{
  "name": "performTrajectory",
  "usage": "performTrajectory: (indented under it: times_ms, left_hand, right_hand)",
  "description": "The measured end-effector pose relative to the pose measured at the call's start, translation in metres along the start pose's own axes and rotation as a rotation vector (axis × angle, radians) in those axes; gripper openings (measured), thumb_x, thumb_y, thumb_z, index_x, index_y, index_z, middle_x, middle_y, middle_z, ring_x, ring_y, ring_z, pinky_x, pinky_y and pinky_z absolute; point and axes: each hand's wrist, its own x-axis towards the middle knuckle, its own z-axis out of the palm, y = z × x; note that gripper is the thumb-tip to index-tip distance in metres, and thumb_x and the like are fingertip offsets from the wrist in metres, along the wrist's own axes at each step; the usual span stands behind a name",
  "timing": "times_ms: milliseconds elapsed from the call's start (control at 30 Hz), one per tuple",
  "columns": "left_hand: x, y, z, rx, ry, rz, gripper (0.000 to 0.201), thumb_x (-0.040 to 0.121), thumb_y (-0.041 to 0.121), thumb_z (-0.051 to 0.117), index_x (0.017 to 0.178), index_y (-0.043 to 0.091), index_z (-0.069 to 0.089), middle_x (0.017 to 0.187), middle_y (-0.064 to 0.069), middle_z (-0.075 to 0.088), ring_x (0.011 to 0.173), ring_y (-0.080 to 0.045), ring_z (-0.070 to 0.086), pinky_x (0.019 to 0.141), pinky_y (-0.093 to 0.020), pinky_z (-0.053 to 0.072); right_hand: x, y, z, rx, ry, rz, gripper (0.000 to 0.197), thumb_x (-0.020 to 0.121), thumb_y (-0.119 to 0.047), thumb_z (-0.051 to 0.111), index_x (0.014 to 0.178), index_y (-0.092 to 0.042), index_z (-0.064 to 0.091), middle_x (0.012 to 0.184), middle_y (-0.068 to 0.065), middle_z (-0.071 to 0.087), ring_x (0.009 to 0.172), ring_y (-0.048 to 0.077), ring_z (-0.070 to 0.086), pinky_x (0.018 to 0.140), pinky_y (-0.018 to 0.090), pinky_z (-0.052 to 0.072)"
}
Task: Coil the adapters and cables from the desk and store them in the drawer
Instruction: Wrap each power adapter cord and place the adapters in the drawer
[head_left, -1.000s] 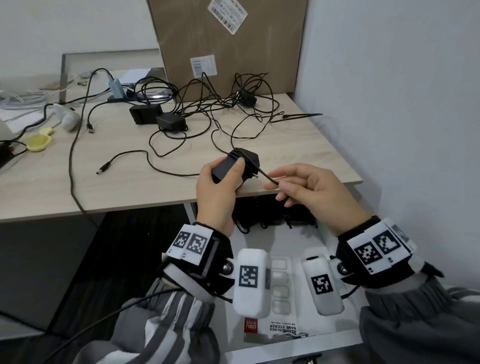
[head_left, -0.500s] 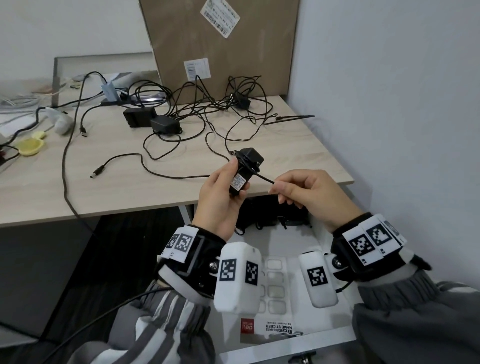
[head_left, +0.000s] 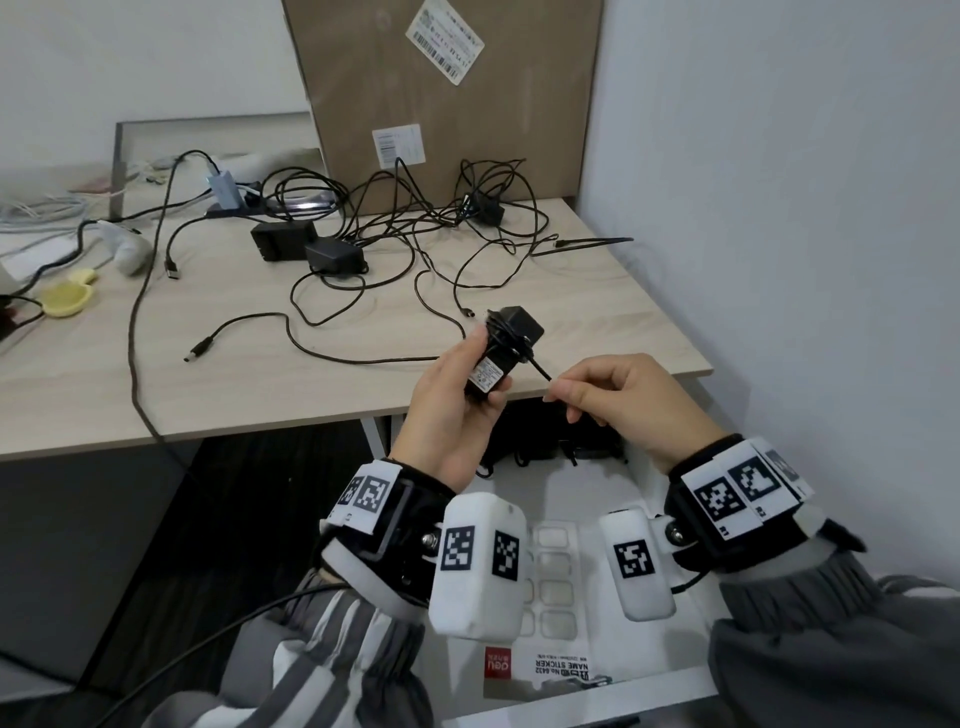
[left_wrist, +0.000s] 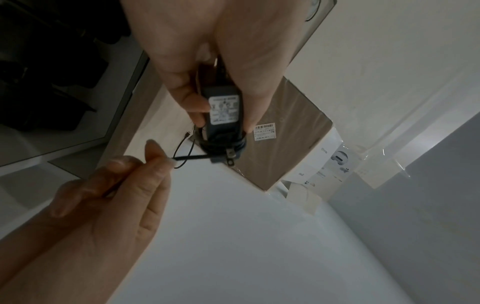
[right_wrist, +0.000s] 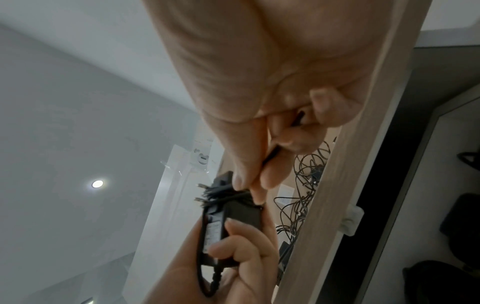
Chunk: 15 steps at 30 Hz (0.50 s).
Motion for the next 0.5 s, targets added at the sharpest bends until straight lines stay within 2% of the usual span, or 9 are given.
performTrajectory:
  times_ms: [100, 200, 367, 500]
  left_hand:
    - [-0.003, 0.0, 0.001, 0.021, -0.121, -0.127, 0.017, 0.084, 0.027, 0.064, 0.092, 0.012, 0.067, 0.074, -0.003, 0.065, 0.06, -0.012, 0.051, 0.044, -0.012, 0.041]
    - [-0.003, 0.003, -0.003, 0.109, -0.229, -0.184, 0.029, 0.075, 0.03, 0.066, 0.097, 0.011, 0.064, 0.076, -0.004, 0.063, 0.059, -0.012, 0.053, 0.044, -0.013, 0.042]
    - [-0.002, 0.001, -0.011, 0.286, -0.33, -0.194, 0.042, 0.077, 0.026, 0.065, 0.115, 0.011, 0.058, 0.086, -0.006, 0.062, 0.066, -0.015, 0.06, 0.048, -0.018, 0.047]
    - [-0.001, -0.006, -0.012, 0.366, -0.407, -0.288, 0.04, 0.081, 0.019, 0.071, 0.114, 0.009, 0.051, 0.097, -0.011, 0.062, 0.083, -0.022, 0.064, 0.062, -0.027, 0.055]
  right_hand:
    - [0.0, 0.001, -0.005, 0.085, 0.099, 0.087, 0.02, 0.078, -0.026, 0.074, 0.06, -0.018, 0.07, 0.048, -0.007, 0.054, 0.046, 0.006, 0.043, 0.048, 0.016, 0.035]
    - [-0.001, 0.001, -0.011, 0.186, 0.081, 0.12, 0.013, 0.075, -0.02, 0.075, 0.065, -0.014, 0.069, 0.051, -0.003, 0.056, 0.047, 0.006, 0.045, 0.05, 0.018, 0.035]
    - [0.003, 0.004, -0.016, 0.277, 0.065, 0.213, 0.008, 0.083, -0.007, 0.067, 0.079, -0.013, 0.068, 0.061, -0.001, 0.069, 0.052, 0.005, 0.061, 0.044, 0.011, 0.04]
    - [0.005, 0.01, -0.016, 0.431, 0.138, 0.276, 0.007, 0.081, -0.002, 0.066, 0.08, -0.008, 0.066, 0.062, -0.002, 0.07, 0.054, 0.006, 0.066, 0.046, 0.012, 0.048]
